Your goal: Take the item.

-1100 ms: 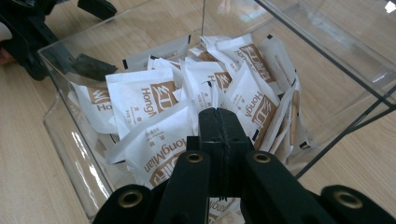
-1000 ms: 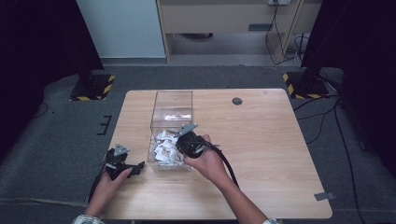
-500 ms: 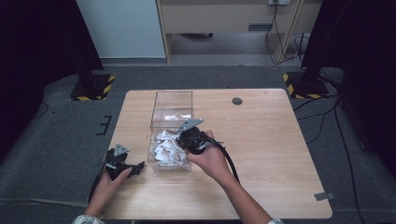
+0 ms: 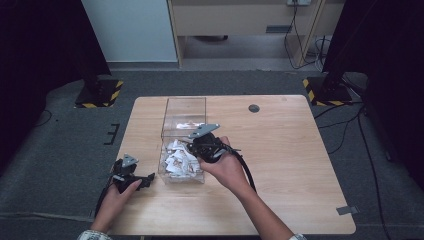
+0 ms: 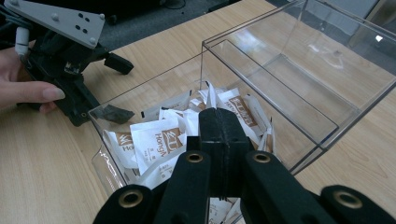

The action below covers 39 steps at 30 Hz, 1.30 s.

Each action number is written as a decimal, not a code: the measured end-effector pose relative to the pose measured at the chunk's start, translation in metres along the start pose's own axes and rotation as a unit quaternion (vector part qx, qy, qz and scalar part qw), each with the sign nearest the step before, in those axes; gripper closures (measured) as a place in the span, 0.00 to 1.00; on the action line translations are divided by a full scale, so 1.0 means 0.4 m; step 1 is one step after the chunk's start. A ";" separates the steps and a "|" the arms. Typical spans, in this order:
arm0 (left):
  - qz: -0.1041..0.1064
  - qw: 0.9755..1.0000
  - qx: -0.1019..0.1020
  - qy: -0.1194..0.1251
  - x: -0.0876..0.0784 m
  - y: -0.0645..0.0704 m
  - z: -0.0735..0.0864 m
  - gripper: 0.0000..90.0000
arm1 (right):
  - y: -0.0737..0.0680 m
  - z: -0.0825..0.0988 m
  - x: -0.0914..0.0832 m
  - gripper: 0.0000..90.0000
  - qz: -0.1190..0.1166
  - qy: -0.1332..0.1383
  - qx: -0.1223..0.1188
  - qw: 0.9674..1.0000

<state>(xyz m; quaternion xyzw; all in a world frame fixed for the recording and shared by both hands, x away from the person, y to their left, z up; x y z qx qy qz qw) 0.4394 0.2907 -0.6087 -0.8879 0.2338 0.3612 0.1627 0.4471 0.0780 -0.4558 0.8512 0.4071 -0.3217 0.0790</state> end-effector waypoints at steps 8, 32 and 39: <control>0.000 1.000 0.000 0.000 0.000 0.000 0.000 0.00 | 0.006 -0.012 -0.020 1.00 0.003 0.006 0.004 1.000; 0.000 1.000 0.000 0.000 0.000 0.000 0.000 0.00 | 0.025 -0.022 -0.049 1.00 0.007 0.016 0.003 1.000; 0.000 1.000 0.000 0.000 0.000 0.000 0.000 0.00 | 0.034 -0.022 -0.063 1.00 0.009 0.019 0.005 1.000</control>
Point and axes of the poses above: each handheld gripper's, and its own axes: x roughly forward along the jaws, z roughly out of its underside, y roughly to its right, the point moved 10 cm from there along x, roughly forward along the jaws, and after that the axes turned 10 degrees about x, right-handed, at the moved point
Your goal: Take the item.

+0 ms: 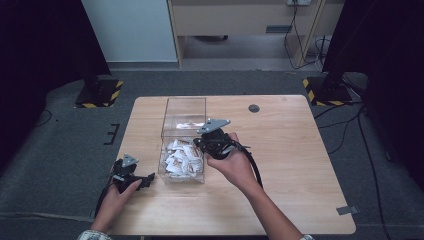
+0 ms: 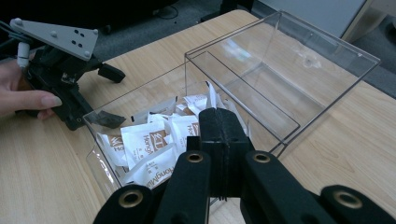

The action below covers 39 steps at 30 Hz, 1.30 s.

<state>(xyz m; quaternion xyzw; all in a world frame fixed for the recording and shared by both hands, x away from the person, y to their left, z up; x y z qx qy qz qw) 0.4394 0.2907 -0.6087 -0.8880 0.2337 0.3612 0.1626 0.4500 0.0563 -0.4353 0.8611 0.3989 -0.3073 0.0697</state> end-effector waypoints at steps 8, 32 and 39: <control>0.000 1.000 0.000 0.000 0.000 0.000 0.000 0.00 | 0.012 -0.004 -0.026 1.00 0.002 0.011 0.005 1.000; 0.000 1.000 0.000 0.000 0.000 0.000 0.000 0.00 | 0.122 0.042 -0.071 1.00 0.041 0.009 0.027 0.999; 0.000 1.000 0.000 0.000 0.000 0.000 0.000 0.00 | 0.150 0.061 -0.079 1.00 0.051 0.006 0.033 0.998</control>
Point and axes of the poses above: each handheld gripper's, and its own axes: x roughly forward along the jaws, z roughly out of its underside, y roughly to its right, the point moved 10 cm from there along x, roughly forward along the jaws, and after that the axes turned 10 degrees about x, right-handed, at the moved point
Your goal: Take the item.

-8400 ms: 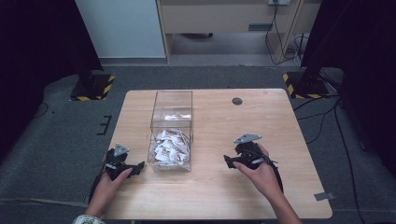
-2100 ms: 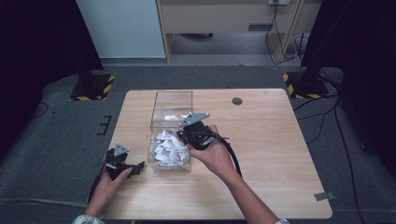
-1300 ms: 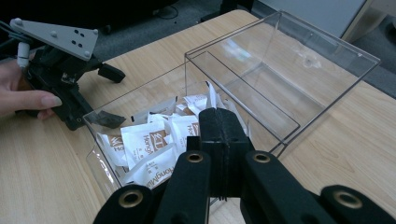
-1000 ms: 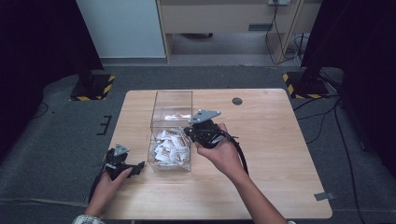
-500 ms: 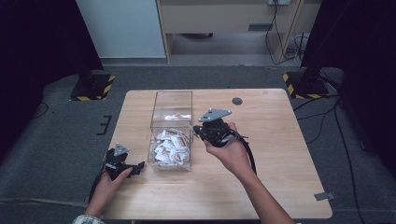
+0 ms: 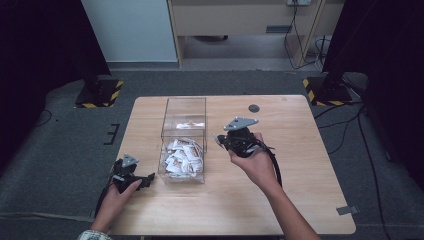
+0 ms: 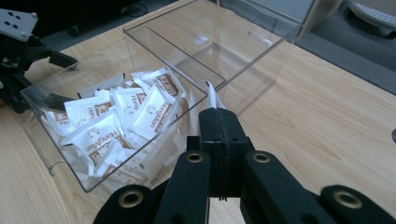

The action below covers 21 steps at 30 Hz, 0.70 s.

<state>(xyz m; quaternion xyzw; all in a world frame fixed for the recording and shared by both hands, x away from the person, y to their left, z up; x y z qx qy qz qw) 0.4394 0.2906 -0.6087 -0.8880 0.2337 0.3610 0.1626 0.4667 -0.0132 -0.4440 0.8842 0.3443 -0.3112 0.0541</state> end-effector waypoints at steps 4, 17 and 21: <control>0.000 1.000 0.000 0.000 0.000 0.000 0.000 0.00 | 0.016 0.006 0.001 1.00 0.006 -0.002 0.005 1.000; 0.000 1.000 0.000 0.000 0.000 0.000 0.000 0.00 | 0.064 0.032 0.000 1.00 0.022 -0.009 0.014 1.000; 0.000 1.000 0.000 0.000 0.000 0.000 0.000 0.00 | 0.082 0.044 -0.002 1.00 0.027 -0.012 0.019 0.999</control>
Point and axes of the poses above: each handheld gripper's, and its own axes: x roughly forward along the jaws, z roughly out of its underside, y roughly to its right, the point moved 10 cm from there along x, roughly forward along the jaws, and after that the axes turned 10 degrees about x, right-handed, at the moved point
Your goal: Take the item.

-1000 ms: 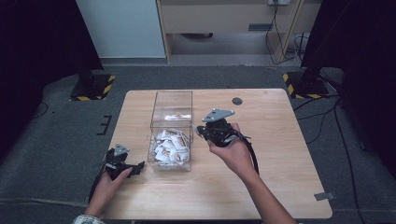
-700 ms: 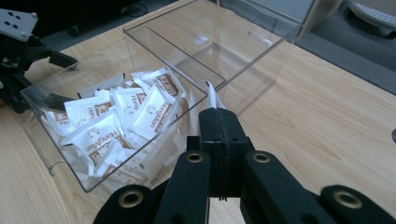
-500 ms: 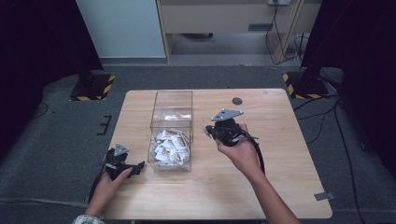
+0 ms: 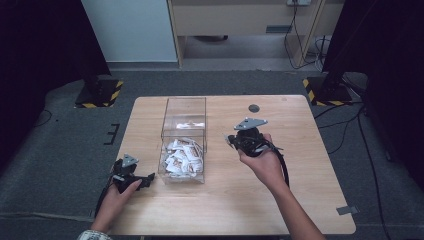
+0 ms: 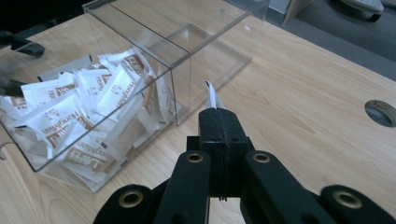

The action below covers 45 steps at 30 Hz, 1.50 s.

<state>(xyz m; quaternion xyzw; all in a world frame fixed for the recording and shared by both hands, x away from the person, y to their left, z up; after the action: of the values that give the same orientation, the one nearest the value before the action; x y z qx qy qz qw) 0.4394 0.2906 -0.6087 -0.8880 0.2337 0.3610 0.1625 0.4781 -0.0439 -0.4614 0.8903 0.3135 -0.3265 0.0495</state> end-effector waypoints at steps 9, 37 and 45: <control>0.000 1.000 0.000 0.000 0.000 0.000 0.000 0.00 | 0.035 0.020 0.000 1.00 0.008 -0.001 0.012 1.000; 0.000 1.000 0.000 0.000 0.000 0.000 0.000 0.00 | 0.208 0.084 0.008 1.00 0.050 0.000 0.070 0.996; 0.000 1.000 0.000 0.000 0.000 0.000 0.000 0.00 | 0.257 0.110 0.014 1.00 0.068 -0.006 0.084 0.994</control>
<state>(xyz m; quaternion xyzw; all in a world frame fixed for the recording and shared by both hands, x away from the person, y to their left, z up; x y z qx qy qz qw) 0.4394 0.2907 -0.6087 -0.8880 0.2336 0.3611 0.1626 0.5180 -0.1357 -0.5112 0.9087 0.2236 -0.3526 -0.0013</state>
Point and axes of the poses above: each handheld gripper's, and its own axes: x roughly forward along the jaws, z roughly out of its underside, y roughly to its right, the point moved 10 cm from there along x, roughly forward along the jaws, and after that the axes turned 10 degrees about x, right-handed, at the moved point
